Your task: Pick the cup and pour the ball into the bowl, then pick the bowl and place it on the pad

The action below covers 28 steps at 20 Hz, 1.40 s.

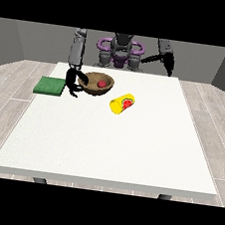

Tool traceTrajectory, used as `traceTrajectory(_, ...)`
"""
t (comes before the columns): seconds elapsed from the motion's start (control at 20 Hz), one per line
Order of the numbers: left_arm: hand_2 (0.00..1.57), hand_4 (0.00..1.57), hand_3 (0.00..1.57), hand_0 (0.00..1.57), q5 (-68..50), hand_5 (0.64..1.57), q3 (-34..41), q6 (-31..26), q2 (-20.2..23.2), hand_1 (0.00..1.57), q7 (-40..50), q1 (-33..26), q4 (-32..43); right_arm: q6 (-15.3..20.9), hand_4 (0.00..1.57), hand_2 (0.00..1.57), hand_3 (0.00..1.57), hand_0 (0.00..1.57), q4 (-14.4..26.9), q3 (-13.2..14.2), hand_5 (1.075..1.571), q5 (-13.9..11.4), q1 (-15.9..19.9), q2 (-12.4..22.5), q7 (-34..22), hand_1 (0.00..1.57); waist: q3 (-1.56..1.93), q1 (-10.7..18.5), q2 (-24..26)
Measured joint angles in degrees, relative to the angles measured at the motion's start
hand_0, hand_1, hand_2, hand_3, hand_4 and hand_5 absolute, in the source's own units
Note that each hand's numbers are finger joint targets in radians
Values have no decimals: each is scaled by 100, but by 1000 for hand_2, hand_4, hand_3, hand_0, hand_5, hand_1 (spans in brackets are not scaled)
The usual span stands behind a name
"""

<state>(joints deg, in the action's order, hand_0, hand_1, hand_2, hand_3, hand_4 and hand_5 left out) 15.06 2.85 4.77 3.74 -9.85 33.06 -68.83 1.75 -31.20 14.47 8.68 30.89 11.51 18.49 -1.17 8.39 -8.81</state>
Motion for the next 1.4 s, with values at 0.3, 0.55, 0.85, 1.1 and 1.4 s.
traceTrajectory(0.3, 0, 0, 0, 0, -251, 1570, 398, -142, 328, 0, -286, -270, 370, 220, 1039, 1571, 1571, 1571, -70, -272, 1559, -192, 206, 53, -1047, 1571, 85, -345, 271)
traceTrajectory(0.55, 0, 0, 0, 0, -332, 1570, 602, -112, 465, 0, -479, -499, 709, 27, 1067, 1571, 1571, 1571, -343, -322, 1552, -74, 456, 193, -2005, 1571, 106, -693, 583)
traceTrajectory(0.85, 0, 0, 0, 0, -256, 1569, 504, 57, 383, 0, -490, -520, 616, -387, 1067, 1571, 1571, 1571, -437, -3, 1557, 198, 506, 834, -2303, 1571, 115, -686, 453)
traceTrajectory(1.1, 0, 0, 0, 0, -302, 1565, 551, 91, 429, 0, -660, -549, 576, -937, 1067, 1571, 1571, 1571, -402, 323, 1557, 517, 374, 1313, -2223, 1571, 116, -740, 228)
traceTrajectory(1.4, 0, 0, 0, 0, -169, 1565, 444, 425, 240, 0, -1156, -381, 579, -1331, 1024, 1571, 1441, 1571, -258, 676, 1562, 814, 518, 1746, -2010, 1571, 121, -707, -458)
